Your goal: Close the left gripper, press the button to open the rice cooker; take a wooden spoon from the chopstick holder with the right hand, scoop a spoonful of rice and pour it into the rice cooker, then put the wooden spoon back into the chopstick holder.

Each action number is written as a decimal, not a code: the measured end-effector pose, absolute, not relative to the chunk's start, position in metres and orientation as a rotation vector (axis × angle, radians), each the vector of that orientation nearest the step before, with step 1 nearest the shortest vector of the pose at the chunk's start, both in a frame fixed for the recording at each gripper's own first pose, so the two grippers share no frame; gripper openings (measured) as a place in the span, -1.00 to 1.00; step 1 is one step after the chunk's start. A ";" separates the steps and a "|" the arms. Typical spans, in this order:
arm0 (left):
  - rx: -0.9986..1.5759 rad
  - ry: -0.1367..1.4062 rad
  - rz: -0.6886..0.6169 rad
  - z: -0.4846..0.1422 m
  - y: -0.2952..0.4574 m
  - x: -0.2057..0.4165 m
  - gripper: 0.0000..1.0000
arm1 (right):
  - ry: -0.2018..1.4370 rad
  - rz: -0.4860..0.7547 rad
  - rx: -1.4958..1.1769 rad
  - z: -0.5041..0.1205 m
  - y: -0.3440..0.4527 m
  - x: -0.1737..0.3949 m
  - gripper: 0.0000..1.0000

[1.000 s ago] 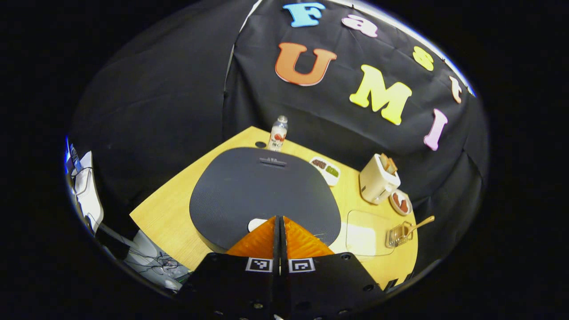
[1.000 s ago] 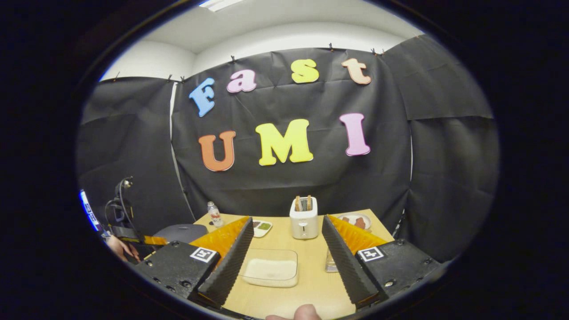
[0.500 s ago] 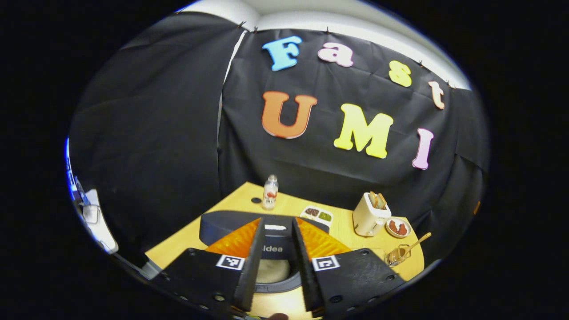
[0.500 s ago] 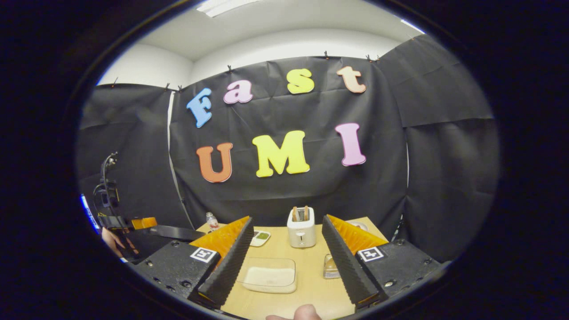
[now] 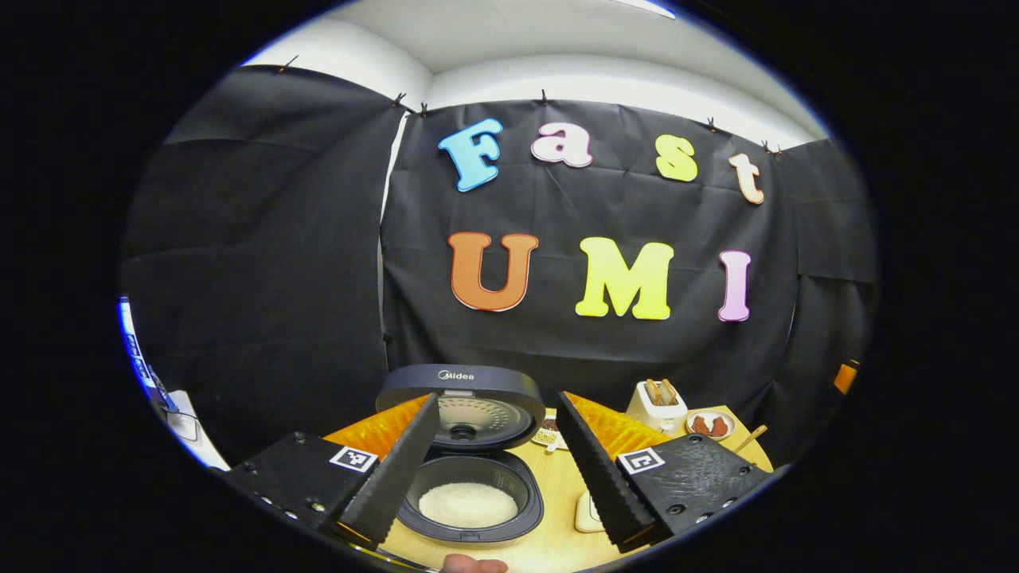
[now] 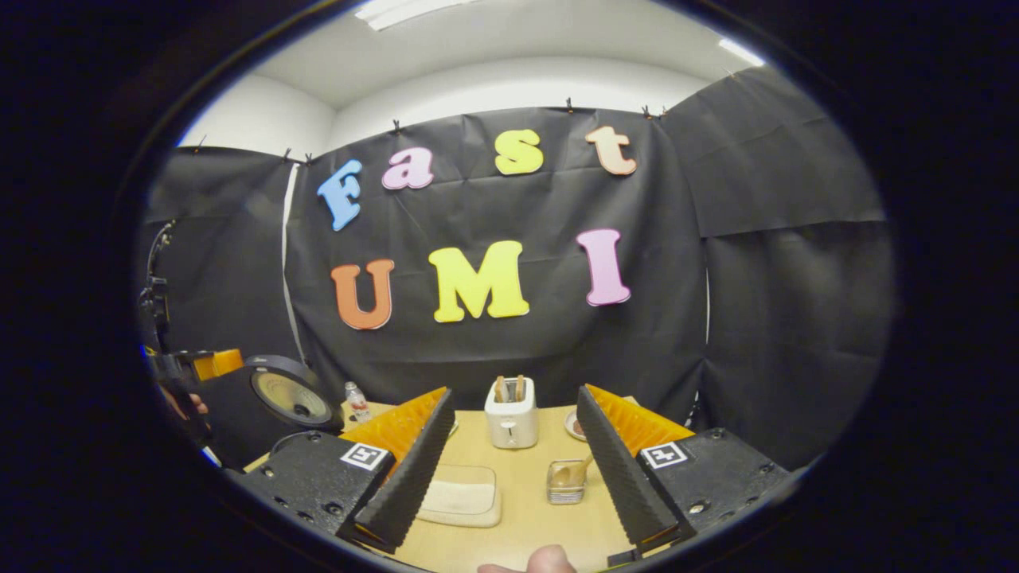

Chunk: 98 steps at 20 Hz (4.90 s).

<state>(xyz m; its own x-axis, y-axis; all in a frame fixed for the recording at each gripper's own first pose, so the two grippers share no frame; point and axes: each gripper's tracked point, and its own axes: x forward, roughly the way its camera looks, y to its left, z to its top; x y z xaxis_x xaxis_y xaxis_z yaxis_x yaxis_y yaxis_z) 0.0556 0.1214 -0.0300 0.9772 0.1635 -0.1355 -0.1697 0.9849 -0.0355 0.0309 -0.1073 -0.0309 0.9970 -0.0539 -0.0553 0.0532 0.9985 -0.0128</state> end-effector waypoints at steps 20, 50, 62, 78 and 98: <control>-0.038 0.072 0.289 -0.021 0.069 0.013 0.89 | 0.341 -0.109 0.050 -0.244 -0.238 0.181 0.99; -0.035 0.096 0.327 -0.045 0.130 0.006 0.89 | 0.283 -0.098 0.061 -0.158 -0.161 0.224 -0.80; -0.065 0.116 0.319 -0.055 0.218 0.008 0.89 | 0.314 0.032 -0.101 -0.220 0.020 0.210 -0.80; -0.039 0.223 0.338 -0.075 0.244 -0.007 0.89 | 0.285 -0.058 -0.545 -0.335 0.026 0.248 -0.81; -0.054 0.265 0.364 -0.086 0.238 -0.020 0.89 | 0.516 0.094 0.412 -0.350 0.075 0.266 -0.81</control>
<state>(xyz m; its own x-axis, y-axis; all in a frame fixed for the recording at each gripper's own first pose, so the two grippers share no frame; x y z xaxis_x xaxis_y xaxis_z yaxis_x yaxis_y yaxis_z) -0.0198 0.2380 -0.0857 0.9001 0.3449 -0.2660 -0.3589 0.9334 -0.0042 0.2662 0.0754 -0.3499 0.8674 0.1898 -0.4599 0.0150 0.9139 0.4055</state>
